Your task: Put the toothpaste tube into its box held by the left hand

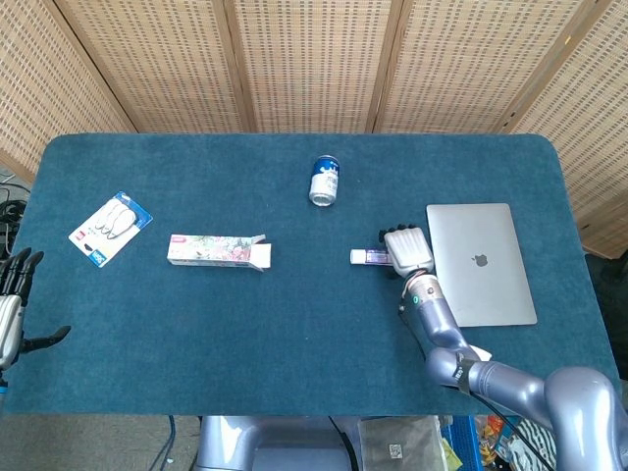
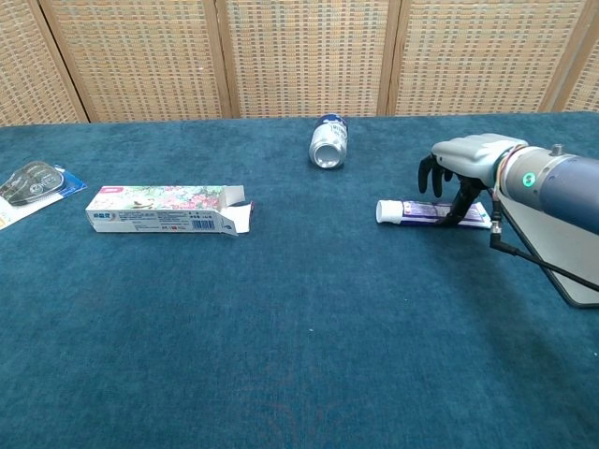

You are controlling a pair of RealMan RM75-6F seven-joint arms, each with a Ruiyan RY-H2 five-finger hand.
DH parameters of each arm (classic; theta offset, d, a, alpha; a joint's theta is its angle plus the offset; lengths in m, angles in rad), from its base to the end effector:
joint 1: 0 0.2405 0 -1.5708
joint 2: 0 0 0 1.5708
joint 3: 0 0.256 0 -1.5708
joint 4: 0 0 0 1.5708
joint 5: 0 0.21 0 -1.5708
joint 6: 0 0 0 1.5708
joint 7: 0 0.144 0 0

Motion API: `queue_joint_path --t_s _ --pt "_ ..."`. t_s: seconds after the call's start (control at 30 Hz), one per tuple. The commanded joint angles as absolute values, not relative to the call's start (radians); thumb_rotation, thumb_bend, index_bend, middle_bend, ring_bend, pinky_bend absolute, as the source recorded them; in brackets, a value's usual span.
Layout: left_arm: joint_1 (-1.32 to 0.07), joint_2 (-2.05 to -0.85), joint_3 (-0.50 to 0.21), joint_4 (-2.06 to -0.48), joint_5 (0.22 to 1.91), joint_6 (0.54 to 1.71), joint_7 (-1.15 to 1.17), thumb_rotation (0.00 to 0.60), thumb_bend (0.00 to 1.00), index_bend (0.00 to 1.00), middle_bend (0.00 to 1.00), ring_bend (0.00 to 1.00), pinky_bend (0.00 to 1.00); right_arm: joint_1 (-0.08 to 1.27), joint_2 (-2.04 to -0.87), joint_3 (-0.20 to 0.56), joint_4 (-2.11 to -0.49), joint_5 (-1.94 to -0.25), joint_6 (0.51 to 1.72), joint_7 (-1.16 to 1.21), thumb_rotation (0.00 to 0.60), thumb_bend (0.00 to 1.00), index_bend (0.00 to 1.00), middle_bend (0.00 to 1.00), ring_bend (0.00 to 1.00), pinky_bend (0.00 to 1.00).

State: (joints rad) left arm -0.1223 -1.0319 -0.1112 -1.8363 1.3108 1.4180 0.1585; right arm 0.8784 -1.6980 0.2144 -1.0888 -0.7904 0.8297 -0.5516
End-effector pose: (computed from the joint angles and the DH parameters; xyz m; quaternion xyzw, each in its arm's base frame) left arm -0.2869 0.1991 0.1728 -0.5626 -0.4200 -0.3605 0.6141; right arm -0.1810 -0.4130 -0.0328 0.7280 -0.3702 0.2521 0.5191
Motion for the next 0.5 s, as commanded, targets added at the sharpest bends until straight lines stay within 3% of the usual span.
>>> queue_joint_path --t_s 0.03,0.37,0.5 --pt "-0.124 -1.033 -0.111 -1.837 1.309 1.416 0.162 0.6 0.07 0.0 0.0 0.0 0.0 0.874 -1.709 0.205 -1.062 -0.806 0.815 -0.532 0.6 0.29 0.33 0.38 0.27 0.27" --pt "-0.13 -1.04 -0.111 -1.836 1.293 1.41 0.172 0.6 0.07 0.0 0.0 0.0 0.0 0.879 -1.748 0.191 -0.951 -0.846 0.78 -0.506 0.6 0.29 0.4 0.45 0.32 0.33" --pt "-0.134 -1.043 -0.111 -1.835 1.288 1.407 0.179 0.6 0.07 0.0 0.0 0.0 0.0 0.877 -1.759 0.18 -0.906 -0.868 0.756 -0.496 0.6 0.36 0.5 0.54 0.4 0.38"
